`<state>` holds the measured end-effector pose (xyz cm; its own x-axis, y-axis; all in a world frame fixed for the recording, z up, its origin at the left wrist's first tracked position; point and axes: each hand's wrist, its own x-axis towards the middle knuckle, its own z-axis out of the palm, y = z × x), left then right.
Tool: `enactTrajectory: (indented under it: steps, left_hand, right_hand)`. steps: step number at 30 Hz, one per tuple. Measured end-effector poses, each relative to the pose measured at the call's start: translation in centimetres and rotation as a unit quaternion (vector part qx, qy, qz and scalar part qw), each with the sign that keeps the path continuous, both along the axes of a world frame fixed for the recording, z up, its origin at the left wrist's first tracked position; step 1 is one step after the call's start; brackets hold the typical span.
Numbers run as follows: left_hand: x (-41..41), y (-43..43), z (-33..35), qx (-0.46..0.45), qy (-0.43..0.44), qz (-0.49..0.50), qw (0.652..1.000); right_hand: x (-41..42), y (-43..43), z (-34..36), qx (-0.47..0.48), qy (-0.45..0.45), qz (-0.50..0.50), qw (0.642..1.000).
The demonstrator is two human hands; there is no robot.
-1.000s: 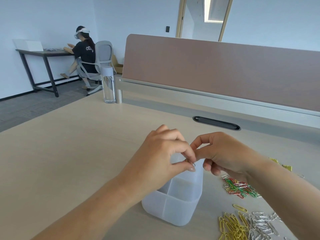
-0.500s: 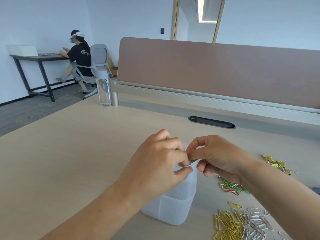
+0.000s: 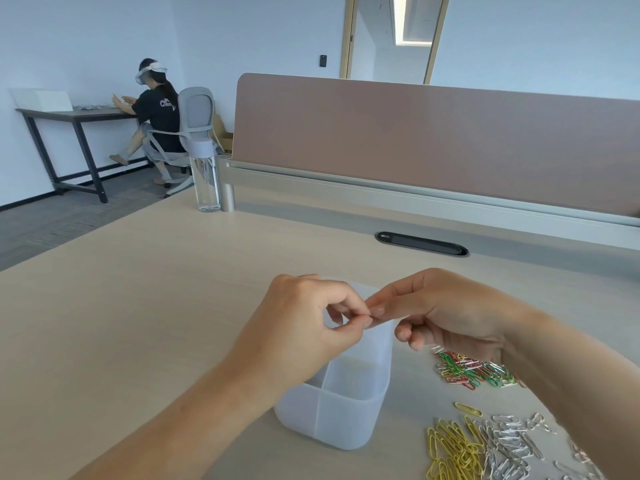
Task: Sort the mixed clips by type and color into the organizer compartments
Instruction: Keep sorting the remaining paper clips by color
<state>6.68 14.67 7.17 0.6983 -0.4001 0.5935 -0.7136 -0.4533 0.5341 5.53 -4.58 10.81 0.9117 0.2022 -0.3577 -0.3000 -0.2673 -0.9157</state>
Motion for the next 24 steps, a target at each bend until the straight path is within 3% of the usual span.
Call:
enactTrajectory:
  steps: [6,10,15,20,24]
  left_hand:
    - [0.2,0.0,0.4,-0.037,0.124,-0.034,0.991]
    - [0.2,0.0,0.5,-0.034,0.172,-0.043,0.984]
    - [0.3,0.1,0.6,-0.024,0.167,-0.028,0.985]
    - [1.6,1.9,1.2,0.027,0.153,0.009,0.988]
    - [2.9,3.5,1.0,0.080,0.164,0.060,0.981]
  right_hand:
    - [-0.2,-0.2,0.1,-0.015,0.007,0.008,1.000]
    - [-0.6,0.5,0.2,-0.095,-0.054,0.001,0.994]
    - [-0.7,0.7,0.4,-0.200,-0.114,0.006,0.973]
    - [-0.9,0.6,0.4,-0.318,-0.205,0.053,0.924]
    - [-0.8,0.7,-0.2,-0.310,-0.195,0.057,0.929]
